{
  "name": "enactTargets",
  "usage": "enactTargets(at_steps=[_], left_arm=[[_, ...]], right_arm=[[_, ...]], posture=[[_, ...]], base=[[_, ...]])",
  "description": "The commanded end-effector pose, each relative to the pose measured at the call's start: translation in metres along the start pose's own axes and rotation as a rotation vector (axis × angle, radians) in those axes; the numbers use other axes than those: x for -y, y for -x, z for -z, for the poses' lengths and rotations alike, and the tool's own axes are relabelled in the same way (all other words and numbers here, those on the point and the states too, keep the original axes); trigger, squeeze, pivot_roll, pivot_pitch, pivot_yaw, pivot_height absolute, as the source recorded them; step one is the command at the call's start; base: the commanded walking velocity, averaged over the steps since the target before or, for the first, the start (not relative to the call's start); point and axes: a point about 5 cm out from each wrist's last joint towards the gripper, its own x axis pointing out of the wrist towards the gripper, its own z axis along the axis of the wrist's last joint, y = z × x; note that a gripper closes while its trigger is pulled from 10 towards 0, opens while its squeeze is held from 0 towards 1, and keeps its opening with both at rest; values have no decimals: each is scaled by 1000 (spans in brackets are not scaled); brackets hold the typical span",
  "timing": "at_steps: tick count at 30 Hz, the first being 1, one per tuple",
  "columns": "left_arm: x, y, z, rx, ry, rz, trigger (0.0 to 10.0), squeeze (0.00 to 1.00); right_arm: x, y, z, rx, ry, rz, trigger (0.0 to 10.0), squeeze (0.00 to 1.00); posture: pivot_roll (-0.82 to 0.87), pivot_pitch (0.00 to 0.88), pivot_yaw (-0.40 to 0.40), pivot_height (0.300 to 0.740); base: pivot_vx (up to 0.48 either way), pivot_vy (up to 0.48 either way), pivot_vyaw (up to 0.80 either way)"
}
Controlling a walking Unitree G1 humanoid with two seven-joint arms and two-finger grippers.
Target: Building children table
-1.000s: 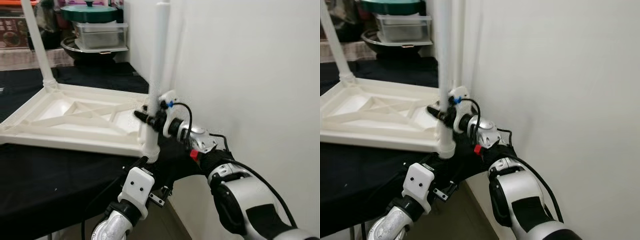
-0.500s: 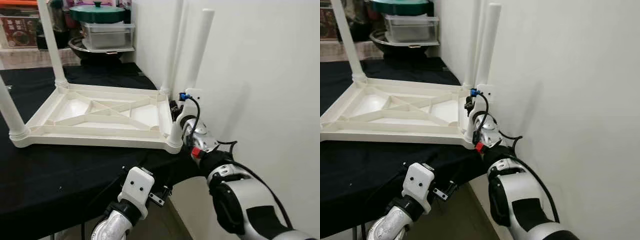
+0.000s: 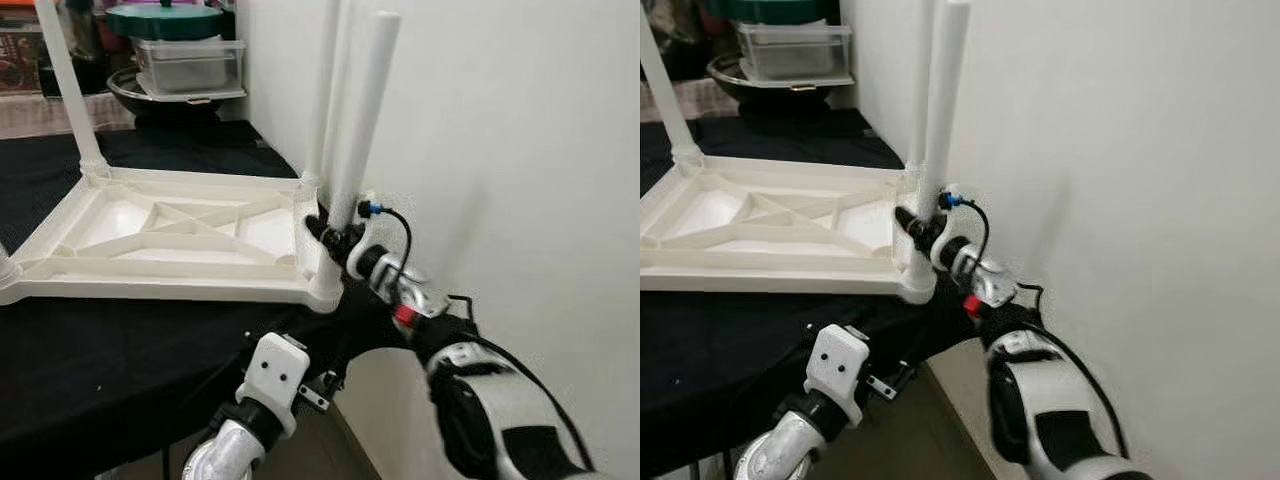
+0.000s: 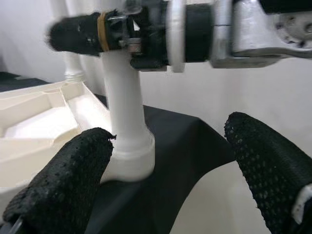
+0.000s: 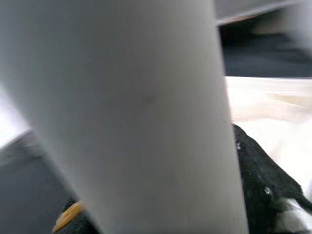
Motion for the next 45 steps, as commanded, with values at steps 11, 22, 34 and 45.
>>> enactTargets(at_steps=[11,22,34,45], left_arm=[[2,0,1,-12,-2,3,10000,0],[2,-1,1,-12,1,-1,10000,0],[1,-1,2,-17,-2,5,10000,0],[1,-2,3,-22,-7,6,10000,0]], right_arm=[[-28,-7,-16,-25,25,-442,10000,0],[-7,-21,-14,-10,136,103,0,0],[49,26,-11,-53,167,1025,0,0],[41,23,-3,48,43,1240,8980,0]], posture=[[107,20,-141,740],[99,24,-143,740],[94,25,-137,740],[99,22,-137,740]], base=[[0,0,0],[0,0,0],[0,0,0],[0,0,0]])
